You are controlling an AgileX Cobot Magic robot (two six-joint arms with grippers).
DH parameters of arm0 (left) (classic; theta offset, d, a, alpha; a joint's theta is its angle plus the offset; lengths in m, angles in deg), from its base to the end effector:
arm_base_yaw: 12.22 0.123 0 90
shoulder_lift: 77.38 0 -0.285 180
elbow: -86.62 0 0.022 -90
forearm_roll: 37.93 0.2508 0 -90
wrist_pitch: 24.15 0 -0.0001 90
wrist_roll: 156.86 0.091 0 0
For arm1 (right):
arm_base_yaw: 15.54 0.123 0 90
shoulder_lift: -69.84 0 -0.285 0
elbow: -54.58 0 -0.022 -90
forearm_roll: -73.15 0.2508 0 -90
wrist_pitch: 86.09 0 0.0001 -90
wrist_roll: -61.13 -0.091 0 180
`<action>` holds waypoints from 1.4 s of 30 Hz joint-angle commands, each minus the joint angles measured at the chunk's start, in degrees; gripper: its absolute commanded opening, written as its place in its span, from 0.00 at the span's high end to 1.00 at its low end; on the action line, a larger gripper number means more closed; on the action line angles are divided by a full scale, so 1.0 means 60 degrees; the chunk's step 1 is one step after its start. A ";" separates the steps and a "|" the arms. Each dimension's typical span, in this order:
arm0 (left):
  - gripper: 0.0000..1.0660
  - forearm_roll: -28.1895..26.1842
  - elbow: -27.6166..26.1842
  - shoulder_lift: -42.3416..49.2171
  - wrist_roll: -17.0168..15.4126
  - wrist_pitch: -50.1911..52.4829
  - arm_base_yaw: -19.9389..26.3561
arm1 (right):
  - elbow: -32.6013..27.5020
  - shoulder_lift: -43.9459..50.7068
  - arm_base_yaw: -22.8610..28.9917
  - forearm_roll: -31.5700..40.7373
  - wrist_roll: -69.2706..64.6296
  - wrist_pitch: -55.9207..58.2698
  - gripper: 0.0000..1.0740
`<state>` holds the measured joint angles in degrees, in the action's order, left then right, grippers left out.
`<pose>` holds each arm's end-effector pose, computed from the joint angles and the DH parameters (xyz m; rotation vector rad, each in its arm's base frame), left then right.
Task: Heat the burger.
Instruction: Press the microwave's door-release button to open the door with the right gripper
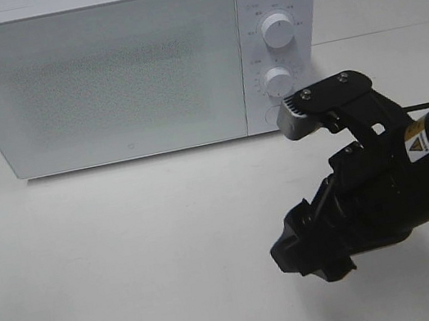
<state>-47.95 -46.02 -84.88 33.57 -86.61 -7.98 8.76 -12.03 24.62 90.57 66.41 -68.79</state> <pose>-0.0090 -0.0148 0.2817 0.1237 2.0318 -0.0485 0.1663 0.1510 0.1956 -0.6763 2.4883 0.4653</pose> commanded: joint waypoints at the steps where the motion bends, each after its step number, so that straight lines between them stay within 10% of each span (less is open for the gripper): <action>1: 0.08 -0.0048 0.0019 0.0248 -0.0048 0.0143 0.0029 | 0.0525 0.0344 -0.0029 -0.1222 -0.0477 0.1451 0.29; 10: 0.08 -0.0048 0.0019 0.0248 -0.0048 0.0143 0.0029 | 0.1767 0.1614 -0.0029 -0.4097 -0.2330 0.4440 0.29; 24: 0.08 -0.0048 0.0019 0.0248 -0.0048 0.0143 0.0029 | 0.1919 0.3944 -0.0029 -0.4335 -0.2168 0.6942 0.29; 42: 0.08 -0.0048 0.0019 0.0248 -0.0048 0.0143 0.0029 | 0.1022 0.8413 -0.3743 -0.4097 -0.1537 0.7047 0.29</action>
<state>-47.95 -46.02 -84.88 33.57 -86.61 -7.98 17.53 34.84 3.48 66.04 56.26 -25.47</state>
